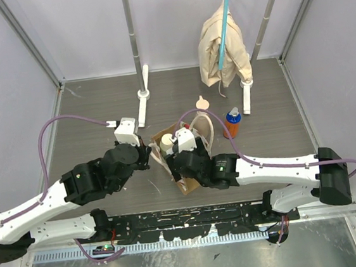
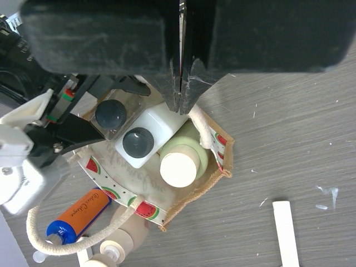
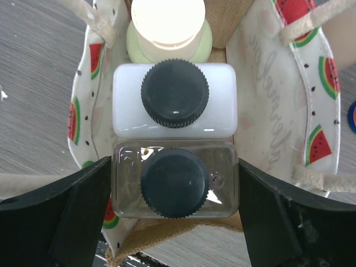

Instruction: Take the personal care products out of the canvas bag

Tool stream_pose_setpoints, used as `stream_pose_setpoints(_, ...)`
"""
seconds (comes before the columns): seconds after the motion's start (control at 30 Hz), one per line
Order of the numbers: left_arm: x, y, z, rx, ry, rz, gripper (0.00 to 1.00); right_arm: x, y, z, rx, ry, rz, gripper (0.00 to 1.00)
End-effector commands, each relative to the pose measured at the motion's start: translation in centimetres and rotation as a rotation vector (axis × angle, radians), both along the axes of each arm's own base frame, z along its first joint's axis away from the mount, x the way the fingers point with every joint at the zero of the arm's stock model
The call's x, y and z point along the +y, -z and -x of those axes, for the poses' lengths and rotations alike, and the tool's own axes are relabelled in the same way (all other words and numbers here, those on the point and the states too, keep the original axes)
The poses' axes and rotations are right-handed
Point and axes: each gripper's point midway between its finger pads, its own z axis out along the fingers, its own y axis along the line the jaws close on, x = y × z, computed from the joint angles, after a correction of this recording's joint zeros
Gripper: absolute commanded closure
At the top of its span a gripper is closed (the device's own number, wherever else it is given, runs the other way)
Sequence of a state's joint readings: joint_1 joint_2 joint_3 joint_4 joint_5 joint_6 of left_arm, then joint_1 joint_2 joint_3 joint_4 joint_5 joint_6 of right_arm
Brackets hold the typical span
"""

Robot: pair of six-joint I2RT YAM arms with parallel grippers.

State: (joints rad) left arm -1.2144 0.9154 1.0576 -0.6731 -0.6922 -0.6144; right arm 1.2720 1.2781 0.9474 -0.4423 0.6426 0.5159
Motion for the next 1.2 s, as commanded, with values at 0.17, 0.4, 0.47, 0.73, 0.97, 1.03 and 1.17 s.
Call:
stream_pose_setpoints(0.17,0.5,-0.4,-0.1,-0.013,-0.024,0.037,0.94,0.4,-1.0,-0.1,0.011,0.03,-0.061,0.34)
stream_pose_setpoints(0.4,0.6,-0.6,-0.2,-0.019,-0.032,0.044,0.93,-0.3,-10.3,-1.2,-0.123,0.044,-0.179,0.53)
stream_pose_setpoints(0.47,0.6,-0.5,-0.3,-0.021,-0.035,0.043,0.93,-0.9,-13.2,-1.6,-0.17,0.053,-0.204,0.54)
stream_pose_setpoints(0.73,0.8,-0.5,-0.3,-0.025,-0.04,0.042,0.93,-6.2,-22.9,-2.7,-0.361,0.183,-0.283,0.54)
stream_pose_setpoints(0.97,1.0,-0.6,-0.4,-0.034,-0.048,0.039,0.92,-11.3,-27.2,-2.8,-0.456,0.314,-0.339,0.54)
stream_pose_setpoints(1.03,0.8,-0.6,-0.5,-0.035,-0.046,0.037,0.91,-12.0,-27.6,-2.8,-0.466,0.329,-0.342,0.54)
stream_pose_setpoints(1.17,0.4,-0.4,-0.6,-0.032,-0.039,0.029,0.91,-13.1,-27.0,-3.0,-0.482,0.38,-0.309,0.54)
